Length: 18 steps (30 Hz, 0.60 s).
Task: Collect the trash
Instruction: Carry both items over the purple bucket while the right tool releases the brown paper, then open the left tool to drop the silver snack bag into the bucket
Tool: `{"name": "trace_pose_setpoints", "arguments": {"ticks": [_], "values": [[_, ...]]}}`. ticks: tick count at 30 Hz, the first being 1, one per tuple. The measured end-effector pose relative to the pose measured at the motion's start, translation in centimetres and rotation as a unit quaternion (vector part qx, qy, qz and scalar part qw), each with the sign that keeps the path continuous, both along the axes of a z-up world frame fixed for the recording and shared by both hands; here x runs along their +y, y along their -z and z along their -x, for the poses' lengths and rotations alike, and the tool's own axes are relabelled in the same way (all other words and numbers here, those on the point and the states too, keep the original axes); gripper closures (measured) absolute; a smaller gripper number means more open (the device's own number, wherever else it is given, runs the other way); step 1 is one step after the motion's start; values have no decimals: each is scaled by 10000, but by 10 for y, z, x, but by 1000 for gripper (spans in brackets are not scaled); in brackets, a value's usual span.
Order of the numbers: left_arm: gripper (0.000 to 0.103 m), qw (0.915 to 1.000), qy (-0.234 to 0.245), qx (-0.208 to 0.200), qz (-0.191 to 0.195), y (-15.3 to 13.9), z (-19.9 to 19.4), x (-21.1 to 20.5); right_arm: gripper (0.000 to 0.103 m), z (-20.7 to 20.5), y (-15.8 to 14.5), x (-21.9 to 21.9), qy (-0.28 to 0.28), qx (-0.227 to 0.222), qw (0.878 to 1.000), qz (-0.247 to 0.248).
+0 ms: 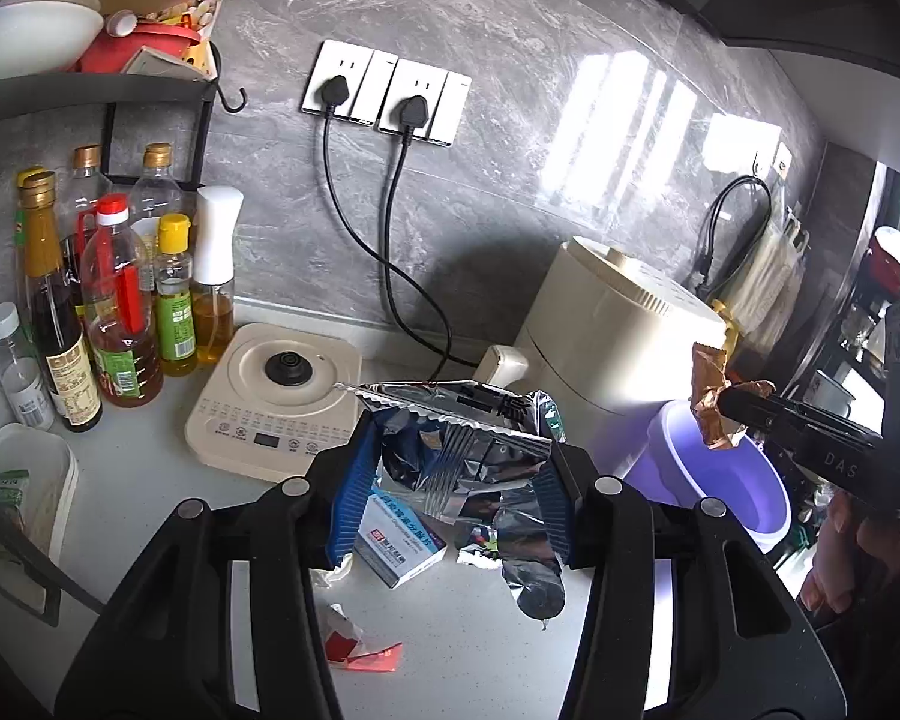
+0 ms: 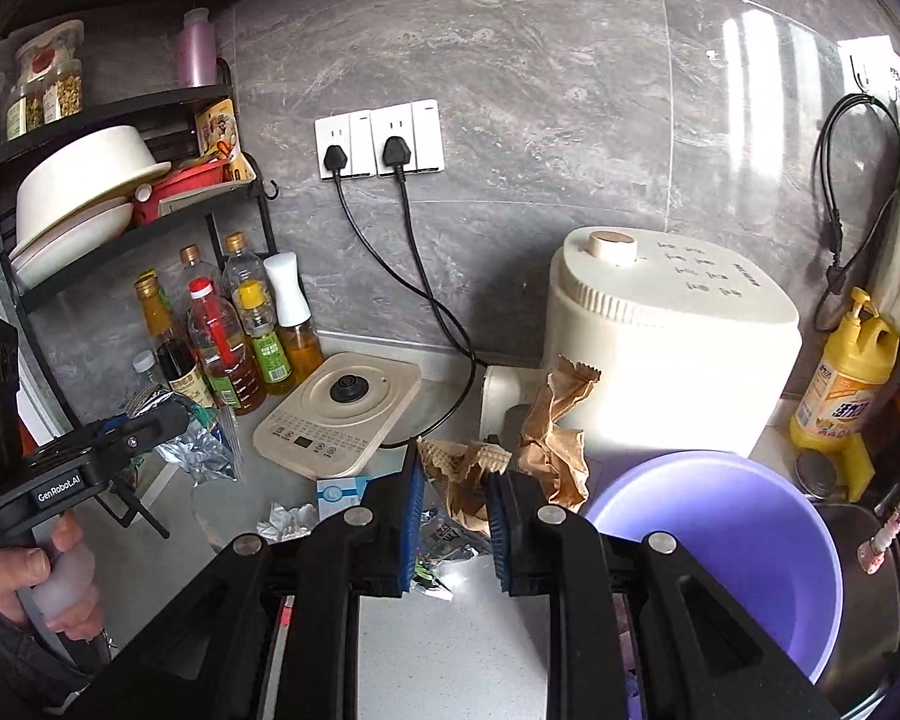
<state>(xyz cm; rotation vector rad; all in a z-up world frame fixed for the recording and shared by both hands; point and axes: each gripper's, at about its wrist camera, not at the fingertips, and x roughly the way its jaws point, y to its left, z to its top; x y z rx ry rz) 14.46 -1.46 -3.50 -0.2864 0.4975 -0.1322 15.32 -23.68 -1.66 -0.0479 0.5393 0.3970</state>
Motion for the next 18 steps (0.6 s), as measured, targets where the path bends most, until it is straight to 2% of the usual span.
{"name": "trace_pose_setpoints", "arguments": {"ticks": [9,11,12,13,14,18], "values": [[54,9990,441,-43,54,-3,-24,-59,83,0,8,-69,515,114,9986,-88],[54,9985,543,-57,62,-4,-29,-73,79,-1,10,-80,548,174,9983,-98],[54,9981,602,-65,68,-5,-32,-80,73,-1,12,-86,608,205,9979,-88],[54,9978,659,-80,76,-7,-34,-87,52,-1,13,-92,669,228,9974,-101],[54,9973,723,-101,81,-9,-37,-94,45,-1,14,-99,719,236,9970,-154],[54,9946,1009,-196,123,-17,-49,-122,43,0,17,-124,838,237,9960,-218]]}}
